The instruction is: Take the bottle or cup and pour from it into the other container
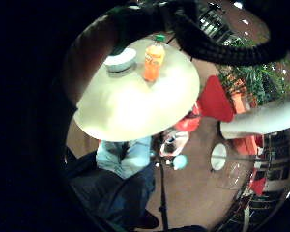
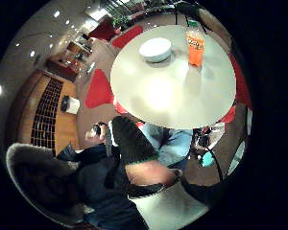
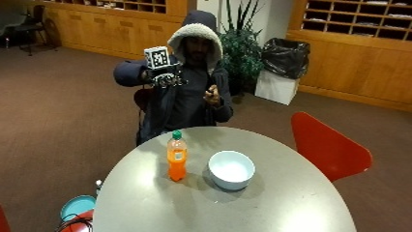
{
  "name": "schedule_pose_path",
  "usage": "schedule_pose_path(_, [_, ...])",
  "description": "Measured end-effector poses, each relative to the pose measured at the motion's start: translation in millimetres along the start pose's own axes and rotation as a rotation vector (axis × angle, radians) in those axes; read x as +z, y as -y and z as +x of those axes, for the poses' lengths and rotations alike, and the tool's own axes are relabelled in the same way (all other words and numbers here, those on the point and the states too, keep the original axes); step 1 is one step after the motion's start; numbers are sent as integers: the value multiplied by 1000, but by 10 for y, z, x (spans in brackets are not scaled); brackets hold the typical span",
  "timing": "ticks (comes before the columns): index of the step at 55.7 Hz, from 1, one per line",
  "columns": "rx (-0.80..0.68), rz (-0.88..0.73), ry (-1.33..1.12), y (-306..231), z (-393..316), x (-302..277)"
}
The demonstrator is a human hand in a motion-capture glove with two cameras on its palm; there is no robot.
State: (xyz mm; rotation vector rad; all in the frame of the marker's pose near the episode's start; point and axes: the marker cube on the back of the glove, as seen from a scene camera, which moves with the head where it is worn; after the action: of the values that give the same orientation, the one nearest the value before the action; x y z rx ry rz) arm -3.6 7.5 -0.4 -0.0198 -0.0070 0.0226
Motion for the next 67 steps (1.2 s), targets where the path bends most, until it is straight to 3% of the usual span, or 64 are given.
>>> schedule_pose_path(14, [14,-22,0,-9,7,49])
schedule_pose_path(22, [157,34,-14,103,7,113])
schedule_pose_path(28, [442,156,-41,351,46,176])
schedule_pose_path(31, [315,103,-48,323,154,182])
schedule_pose_path(39, [226,112,-55,510,472,250])
schedule_pose_path(43, [117,14,-35,536,673,289])
schedule_pose_path(48, [241,85,-4,775,850,398])
schedule_pose_path(52, [173,-28,37,773,994,466])
schedule_pose_path(60, [199,-22,134,1055,1233,686])
schedule_pose_path(67, [153,110,215,1341,1410,945])
